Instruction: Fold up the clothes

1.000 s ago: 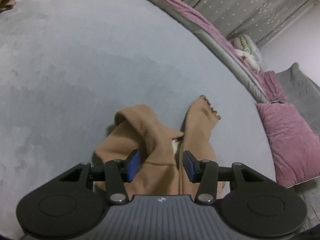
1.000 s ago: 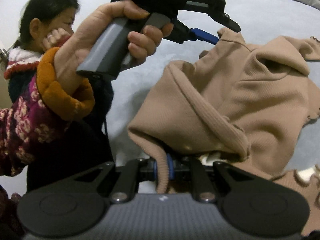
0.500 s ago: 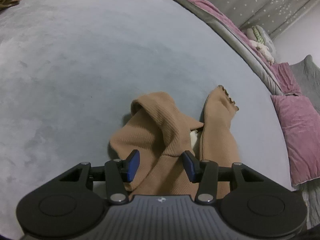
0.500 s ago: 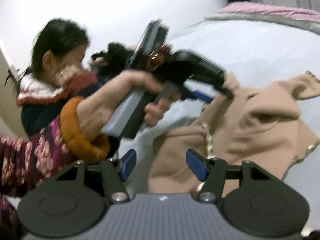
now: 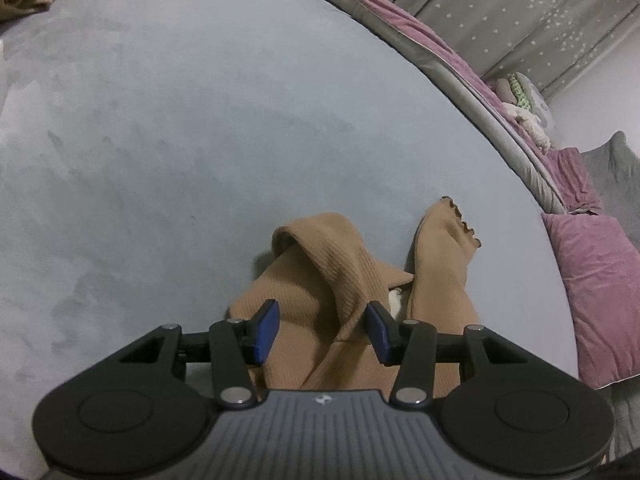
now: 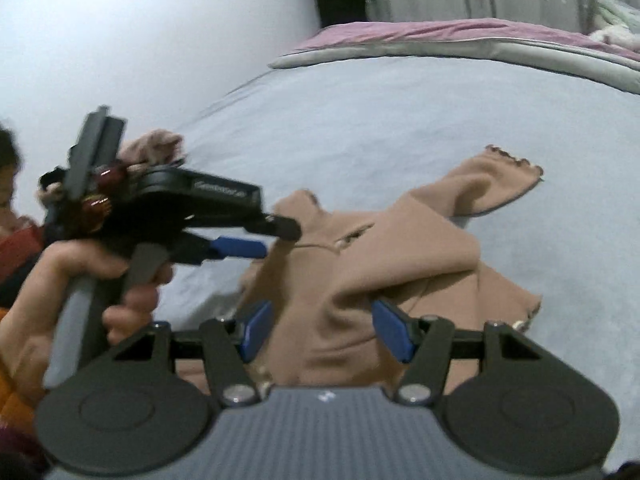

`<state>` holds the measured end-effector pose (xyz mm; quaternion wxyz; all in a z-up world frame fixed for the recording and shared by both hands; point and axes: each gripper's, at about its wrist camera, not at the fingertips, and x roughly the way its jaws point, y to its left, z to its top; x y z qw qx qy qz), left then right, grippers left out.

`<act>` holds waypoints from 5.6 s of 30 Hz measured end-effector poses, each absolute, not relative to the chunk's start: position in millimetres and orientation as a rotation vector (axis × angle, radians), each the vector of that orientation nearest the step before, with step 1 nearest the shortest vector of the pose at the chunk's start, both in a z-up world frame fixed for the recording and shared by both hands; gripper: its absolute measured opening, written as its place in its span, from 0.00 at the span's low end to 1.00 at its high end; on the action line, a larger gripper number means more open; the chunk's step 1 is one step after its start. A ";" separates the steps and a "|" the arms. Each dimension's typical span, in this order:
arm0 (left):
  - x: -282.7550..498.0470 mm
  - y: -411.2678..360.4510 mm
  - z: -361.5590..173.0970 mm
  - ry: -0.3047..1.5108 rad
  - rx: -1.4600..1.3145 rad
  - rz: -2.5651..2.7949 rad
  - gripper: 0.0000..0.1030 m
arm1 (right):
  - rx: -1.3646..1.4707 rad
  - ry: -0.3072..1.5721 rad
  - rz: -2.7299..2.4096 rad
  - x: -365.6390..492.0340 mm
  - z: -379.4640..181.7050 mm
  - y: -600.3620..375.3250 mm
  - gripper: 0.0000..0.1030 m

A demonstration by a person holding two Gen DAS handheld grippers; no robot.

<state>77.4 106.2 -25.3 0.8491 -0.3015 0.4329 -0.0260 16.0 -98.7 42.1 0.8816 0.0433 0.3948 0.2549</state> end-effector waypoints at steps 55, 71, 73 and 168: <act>42.4 85.9 16.2 0.737 -0.407 -0.124 0.07 | 0.130 0.648 -0.168 -13.0 48.0 -263.4 0.11; 47.4 70.0 -21.6 1.048 -0.277 -0.185 0.08 | 0.181 0.856 -0.217 -18.9 7.7 -297.5 0.11; 47.8 69.0 -24.3 1.061 -0.259 -0.187 0.09 | 0.192 0.894 -0.215 -17.7 0.1 -300.5 0.11; 102.5 7.9 -26.7 0.578 0.130 -0.149 0.06 | -0.130 0.895 0.127 48.2 -23.2 -169.2 0.46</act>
